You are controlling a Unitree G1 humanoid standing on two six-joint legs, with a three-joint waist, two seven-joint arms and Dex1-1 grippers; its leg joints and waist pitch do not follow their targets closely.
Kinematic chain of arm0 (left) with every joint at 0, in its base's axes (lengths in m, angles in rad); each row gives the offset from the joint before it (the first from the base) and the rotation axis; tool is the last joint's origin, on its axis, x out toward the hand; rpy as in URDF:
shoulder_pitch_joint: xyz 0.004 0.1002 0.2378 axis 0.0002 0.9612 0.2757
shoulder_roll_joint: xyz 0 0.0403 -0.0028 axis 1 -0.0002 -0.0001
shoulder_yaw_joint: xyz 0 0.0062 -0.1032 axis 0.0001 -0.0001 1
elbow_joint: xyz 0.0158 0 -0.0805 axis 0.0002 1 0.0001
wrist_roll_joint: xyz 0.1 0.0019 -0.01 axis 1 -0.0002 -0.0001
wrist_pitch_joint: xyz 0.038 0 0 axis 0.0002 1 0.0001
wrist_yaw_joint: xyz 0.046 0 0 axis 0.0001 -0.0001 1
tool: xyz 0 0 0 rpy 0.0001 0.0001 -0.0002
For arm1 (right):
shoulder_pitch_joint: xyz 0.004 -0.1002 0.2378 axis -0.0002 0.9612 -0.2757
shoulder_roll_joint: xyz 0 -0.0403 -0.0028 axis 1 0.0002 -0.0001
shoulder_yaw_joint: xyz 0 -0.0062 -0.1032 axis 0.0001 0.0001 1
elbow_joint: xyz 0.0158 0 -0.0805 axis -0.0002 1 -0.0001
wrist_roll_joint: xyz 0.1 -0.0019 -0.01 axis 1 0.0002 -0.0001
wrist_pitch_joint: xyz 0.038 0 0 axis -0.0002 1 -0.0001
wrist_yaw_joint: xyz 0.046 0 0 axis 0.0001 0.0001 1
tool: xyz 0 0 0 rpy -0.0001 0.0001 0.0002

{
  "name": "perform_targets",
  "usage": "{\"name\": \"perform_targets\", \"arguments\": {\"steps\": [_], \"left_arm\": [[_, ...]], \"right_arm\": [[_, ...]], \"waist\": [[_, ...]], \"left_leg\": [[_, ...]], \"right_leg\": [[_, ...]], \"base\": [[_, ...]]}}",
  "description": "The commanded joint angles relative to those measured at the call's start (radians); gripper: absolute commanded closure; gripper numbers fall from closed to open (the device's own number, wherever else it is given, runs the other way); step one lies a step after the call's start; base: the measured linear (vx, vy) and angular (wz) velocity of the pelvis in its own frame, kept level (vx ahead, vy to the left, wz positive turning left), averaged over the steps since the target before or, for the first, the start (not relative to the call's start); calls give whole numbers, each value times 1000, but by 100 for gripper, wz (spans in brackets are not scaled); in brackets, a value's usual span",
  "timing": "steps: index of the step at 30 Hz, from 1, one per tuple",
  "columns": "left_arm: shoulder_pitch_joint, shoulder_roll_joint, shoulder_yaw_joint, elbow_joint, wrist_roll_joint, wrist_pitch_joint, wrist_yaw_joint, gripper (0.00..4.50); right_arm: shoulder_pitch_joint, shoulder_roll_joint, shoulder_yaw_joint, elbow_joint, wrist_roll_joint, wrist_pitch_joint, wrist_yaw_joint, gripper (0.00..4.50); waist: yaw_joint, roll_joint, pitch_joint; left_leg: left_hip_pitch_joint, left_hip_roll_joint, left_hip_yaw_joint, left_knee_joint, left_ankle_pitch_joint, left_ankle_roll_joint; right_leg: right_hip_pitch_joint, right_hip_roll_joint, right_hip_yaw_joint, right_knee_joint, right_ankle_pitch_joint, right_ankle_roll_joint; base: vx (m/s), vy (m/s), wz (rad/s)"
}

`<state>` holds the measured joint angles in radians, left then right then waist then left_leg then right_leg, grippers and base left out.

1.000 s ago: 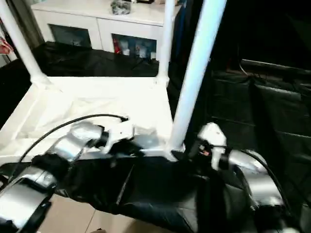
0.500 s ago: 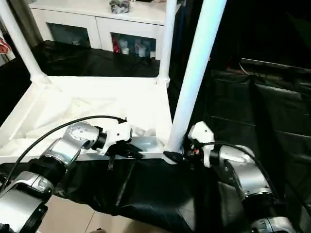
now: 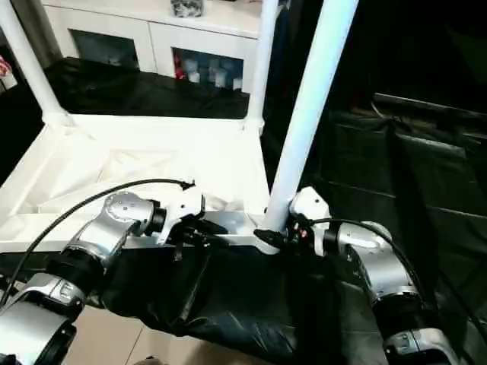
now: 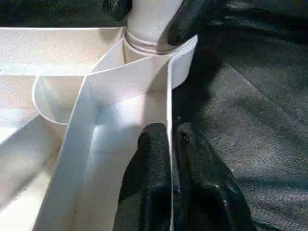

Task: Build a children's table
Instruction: Rotate leg to tighten

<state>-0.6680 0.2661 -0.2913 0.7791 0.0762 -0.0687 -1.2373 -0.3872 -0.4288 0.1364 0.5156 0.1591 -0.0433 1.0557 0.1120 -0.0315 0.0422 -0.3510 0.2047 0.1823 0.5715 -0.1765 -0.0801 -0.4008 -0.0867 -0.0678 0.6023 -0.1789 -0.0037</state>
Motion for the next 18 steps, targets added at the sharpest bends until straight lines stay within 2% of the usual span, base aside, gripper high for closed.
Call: {"name": "perform_targets", "arguments": {"steps": [1, 6, 18], "left_arm": [[15, 16, -32, 33, 44, 11, 10, 438], [2, 25, -49, 58, 72, 3, 30, 450], [-11, 39, -78, 54, 71, 28, -15, 450]], "right_arm": [[-17, -1, 3, 8, -16, -13, -3, 231], [-22, 3, 5, 17, -18, -21, -2, 241], [-23, 8, 9, 22, -8, -6, 15, 241]], "waist": [[4, -14, -50], [2, -13, -51], [1, -9, -52]], "left_leg": [[0, 27, -8, -67, -270, 50], [-1, 27, -8, -68, -258, 49], [0, 28, -7, -68, -263, 46]], "right_leg": [[43, -62, 40, -86, -360, -164], [44, -60, 40, -83, -328, -172], [46, -60, 41, -80, -293, -192]], "base": [[0, 0, 0], [0, 0, 0], [0, 0, 0]]}}
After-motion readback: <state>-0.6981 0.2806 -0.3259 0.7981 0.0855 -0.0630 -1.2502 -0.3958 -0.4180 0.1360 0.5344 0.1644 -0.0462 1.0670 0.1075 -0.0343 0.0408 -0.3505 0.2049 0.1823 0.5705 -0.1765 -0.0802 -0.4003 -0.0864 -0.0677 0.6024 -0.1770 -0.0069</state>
